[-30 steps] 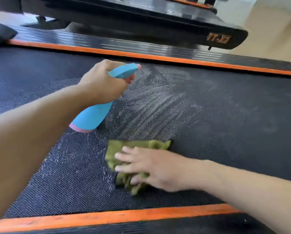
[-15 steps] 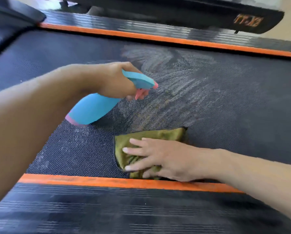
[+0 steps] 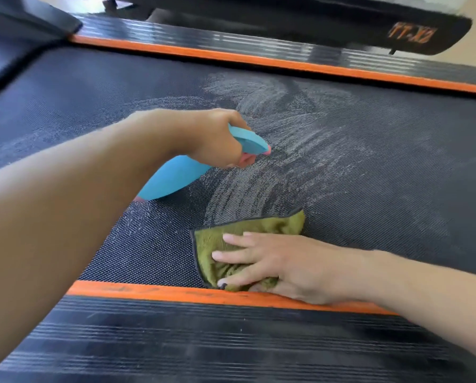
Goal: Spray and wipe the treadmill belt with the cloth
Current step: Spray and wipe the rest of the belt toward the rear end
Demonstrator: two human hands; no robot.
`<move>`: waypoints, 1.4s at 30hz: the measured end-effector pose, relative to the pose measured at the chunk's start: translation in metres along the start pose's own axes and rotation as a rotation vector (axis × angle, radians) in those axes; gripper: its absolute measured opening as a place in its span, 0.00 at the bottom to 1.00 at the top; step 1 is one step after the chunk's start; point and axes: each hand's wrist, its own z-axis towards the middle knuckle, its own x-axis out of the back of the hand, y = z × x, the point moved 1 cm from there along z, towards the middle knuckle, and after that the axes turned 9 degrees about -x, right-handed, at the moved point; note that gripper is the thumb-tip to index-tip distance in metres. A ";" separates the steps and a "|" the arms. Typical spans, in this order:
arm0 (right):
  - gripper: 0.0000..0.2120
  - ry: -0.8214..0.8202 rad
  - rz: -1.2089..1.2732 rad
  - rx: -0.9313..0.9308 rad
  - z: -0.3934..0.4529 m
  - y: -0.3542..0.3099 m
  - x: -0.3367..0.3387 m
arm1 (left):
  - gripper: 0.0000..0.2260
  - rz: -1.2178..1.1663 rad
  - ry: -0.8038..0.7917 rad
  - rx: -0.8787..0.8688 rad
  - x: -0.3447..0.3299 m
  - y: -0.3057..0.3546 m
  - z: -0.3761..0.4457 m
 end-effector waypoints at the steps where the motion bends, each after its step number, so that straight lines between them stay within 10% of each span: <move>1: 0.19 -0.008 0.021 -0.009 -0.006 0.003 0.003 | 0.10 0.003 -0.004 -0.014 -0.002 0.003 0.003; 5: 0.22 0.063 0.118 -0.250 -0.045 0.059 0.018 | 0.17 -0.002 0.047 -0.110 -0.005 0.016 0.028; 11: 0.23 0.392 0.040 -1.199 -0.141 0.154 0.068 | 0.03 0.089 0.192 -0.239 -0.014 0.051 0.064; 19: 0.23 0.125 0.014 -0.418 -0.095 0.068 0.013 | 0.05 -0.007 0.317 -0.185 -0.029 0.089 0.115; 28: 0.23 0.448 0.106 -1.324 -0.163 0.246 0.094 | 0.07 -0.077 0.369 -0.029 -0.038 0.103 0.160; 42: 0.23 0.531 0.050 -1.348 -0.159 0.280 0.097 | 0.08 -0.252 0.541 0.065 -0.018 0.121 0.192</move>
